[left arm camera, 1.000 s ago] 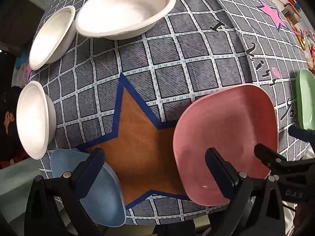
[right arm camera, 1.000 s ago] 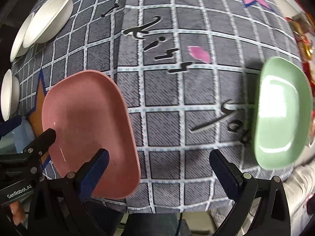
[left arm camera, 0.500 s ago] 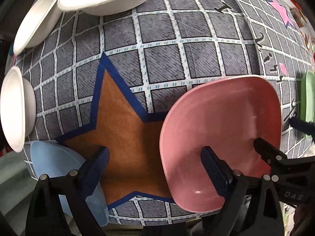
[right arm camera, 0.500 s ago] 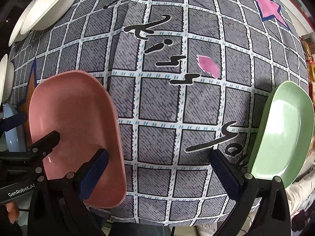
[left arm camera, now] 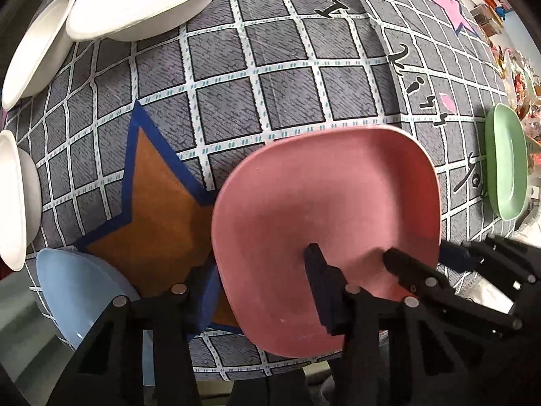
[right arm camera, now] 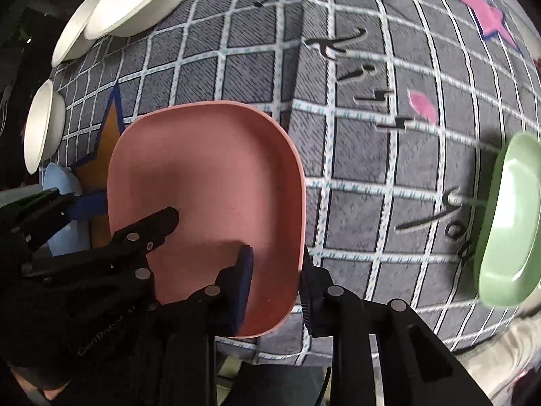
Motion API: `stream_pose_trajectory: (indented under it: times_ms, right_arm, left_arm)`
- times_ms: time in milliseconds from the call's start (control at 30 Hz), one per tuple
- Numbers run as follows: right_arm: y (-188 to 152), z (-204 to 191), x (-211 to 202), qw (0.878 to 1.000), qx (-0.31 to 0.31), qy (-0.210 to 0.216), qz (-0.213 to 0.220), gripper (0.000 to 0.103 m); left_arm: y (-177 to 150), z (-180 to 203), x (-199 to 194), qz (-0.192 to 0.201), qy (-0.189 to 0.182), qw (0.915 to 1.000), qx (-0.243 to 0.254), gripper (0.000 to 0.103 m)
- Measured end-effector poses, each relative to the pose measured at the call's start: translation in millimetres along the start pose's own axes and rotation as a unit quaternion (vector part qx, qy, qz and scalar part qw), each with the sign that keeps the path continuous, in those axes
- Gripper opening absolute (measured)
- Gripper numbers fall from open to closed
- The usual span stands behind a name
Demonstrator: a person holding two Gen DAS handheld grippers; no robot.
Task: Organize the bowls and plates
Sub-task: 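Lift the pink plate with the right gripper onto the blue plate, release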
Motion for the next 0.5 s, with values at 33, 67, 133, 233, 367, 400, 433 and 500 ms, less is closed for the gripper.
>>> stream_pose_trajectory:
  times_ms: [33, 67, 133, 233, 367, 400, 433, 500]
  right_arm:
    - [-0.3, 1.6, 6.3, 1.0, 0.011, 0.008, -0.004, 0.029]
    - [-2.5, 3.4, 10.8, 1.0, 0.023, 0.019, -0.008, 0.029]
    - [-3.7, -4.8, 10.0, 0.999, 0.033, 0.026, -0.009, 0.029]
    - [-2.4, -10.8, 18.1, 0.999, 0.035, 0.03, -0.007, 0.029]
    - [4.9, -20.7, 28.1, 0.999, 0.037, 0.037, -0.007, 0.029]
    - [4.7, -25.3, 31.9, 0.999, 0.036, 0.038, -0.006, 0.029]
    - [8.1, -28.8, 35.6, 0.999, 0.035, 0.038, -0.005, 0.029]
    - [9.4, -38.7, 43.9, 0.999, 0.032, 0.037, -0.002, 0.029]
  left_arm:
    - [-0.2, 0.3, 0.4, -0.005, -0.005, 1.0, -0.002, 0.049]
    - [-1.4, 0.8, 0.7, -0.007, -0.011, 0.9999, -0.006, 0.048]
    - [-1.5, -0.5, -1.5, 0.0, -0.011, 0.9999, -0.004, 0.048]
    - [0.5, -0.7, -10.1, 0.02, 0.003, 0.9998, 0.006, 0.048]
    - [-5.0, -17.3, -17.4, 0.037, 0.008, 0.9993, 0.001, 0.048]
    - [-4.6, -18.9, -18.1, 0.038, 0.007, 0.9992, 0.0, 0.048]
    - [-4.1, -21.3, -19.1, 0.04, 0.007, 0.9992, -0.002, 0.048]
    - [-4.1, -24.6, -21.8, 0.046, 0.01, 0.9989, -0.002, 0.048]
Point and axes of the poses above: each gripper's, at about its wrist camera, not at the fingertips, and x roughly the way its jaws point, z to its right, y to its top, the point moved 6 cm from there along x, roughly the way its jaws point, and after that the axes turned 15 degrees about y, right-handed, at the moved point
